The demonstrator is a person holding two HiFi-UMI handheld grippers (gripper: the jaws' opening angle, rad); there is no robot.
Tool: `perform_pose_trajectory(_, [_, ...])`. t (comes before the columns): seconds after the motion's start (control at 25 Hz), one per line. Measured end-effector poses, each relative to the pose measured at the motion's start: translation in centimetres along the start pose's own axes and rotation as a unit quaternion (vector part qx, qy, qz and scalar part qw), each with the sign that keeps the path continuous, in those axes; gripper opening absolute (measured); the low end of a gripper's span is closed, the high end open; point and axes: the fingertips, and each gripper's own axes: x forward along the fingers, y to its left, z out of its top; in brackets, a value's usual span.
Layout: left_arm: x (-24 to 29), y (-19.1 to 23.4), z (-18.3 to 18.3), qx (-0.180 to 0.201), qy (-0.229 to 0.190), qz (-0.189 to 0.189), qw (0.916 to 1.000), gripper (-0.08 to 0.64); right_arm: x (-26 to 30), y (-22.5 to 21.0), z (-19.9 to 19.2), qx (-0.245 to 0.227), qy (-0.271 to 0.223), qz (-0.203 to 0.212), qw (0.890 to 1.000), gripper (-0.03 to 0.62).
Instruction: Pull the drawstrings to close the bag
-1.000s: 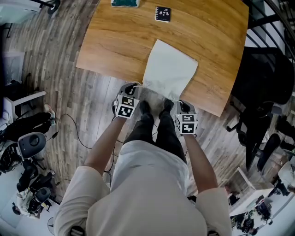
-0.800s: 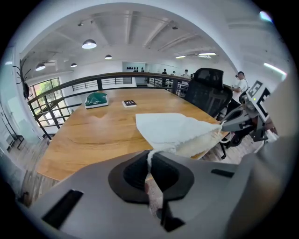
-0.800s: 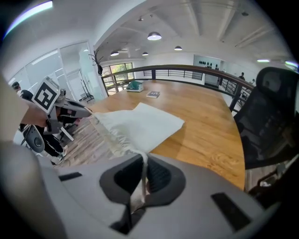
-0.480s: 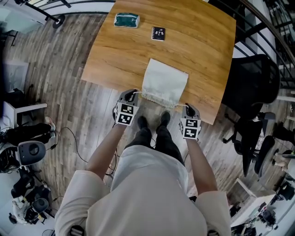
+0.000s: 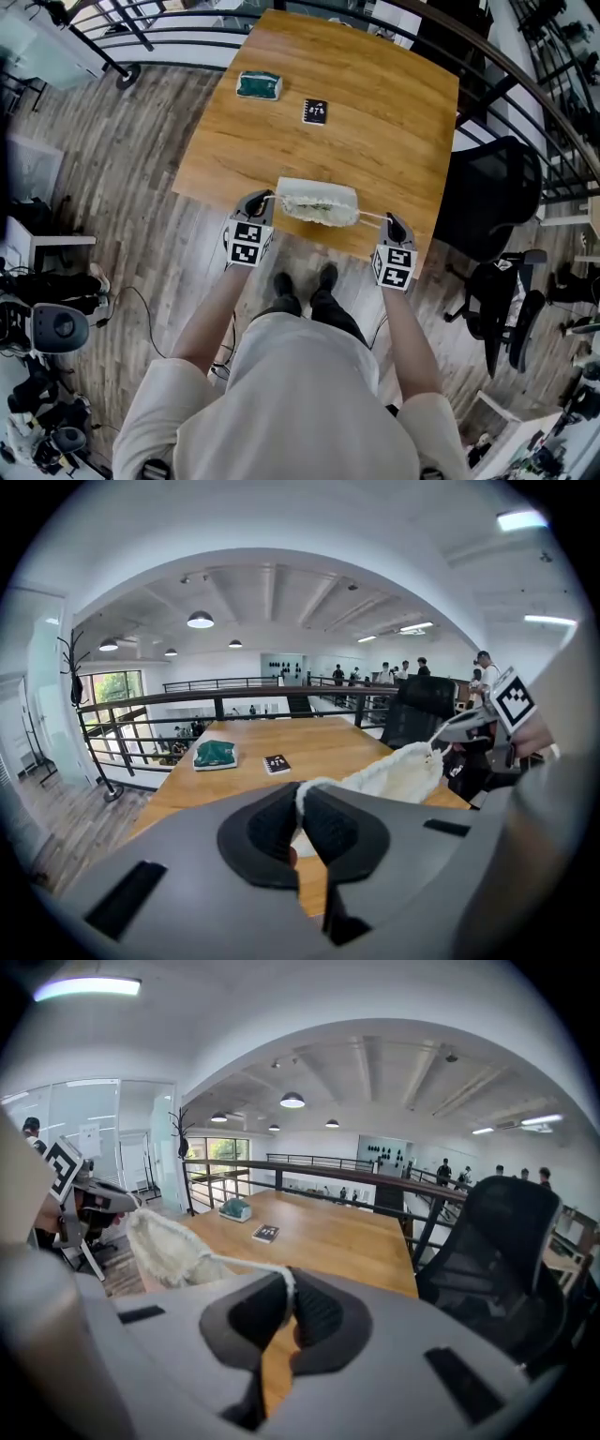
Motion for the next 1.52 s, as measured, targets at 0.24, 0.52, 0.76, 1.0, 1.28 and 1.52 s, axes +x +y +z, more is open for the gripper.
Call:
perform_pose_trajectory(0.24, [-1.6, 0.9, 4.3, 0.007, -0.034, 0.009, 0.9993, -0.006, -0.7, -1.3, 4.4, -0.015, -0.041, -0.002, 0.999, 0.002])
perform_pose_trajectory(0.52, [-3.7, -1.0, 9.4, -0.023, -0.094, -0.079, 0.9922, -0.006, -2.1, -3.8, 8.1, -0.008, -0.079, -0.017, 0.997, 0.002])
perform_pose_trajectory(0.76, [-4.1, -0.9, 12.6, -0.026, -0.115, -0.071, 0.9905, -0.006, -3.3, -5.7, 11.6, -0.013, -0.116, -0.031, 0.993, 0.002])
perform_pose_trajectory(1.0, [-4.0, -1.0, 15.9, -0.011, -0.132, -0.043, 0.9902, -0.006, -4.1, -7.4, 15.1, -0.026, -0.149, -0.039, 0.988, 0.002])
perform_pose_trajectory(1.28, [-5.2, -1.1, 18.4, 0.006, -0.140, -0.042, 0.9893, -0.005, -6.1, -8.4, 18.1, -0.078, -0.168, -0.048, 0.982, 0.002])
perform_pose_trajectory(1.52, [-6.5, -1.1, 18.7, 0.006, -0.144, -0.042, 0.9887, -0.006, -6.8, -8.1, 18.4, -0.092, -0.171, -0.046, 0.980, 0.002])
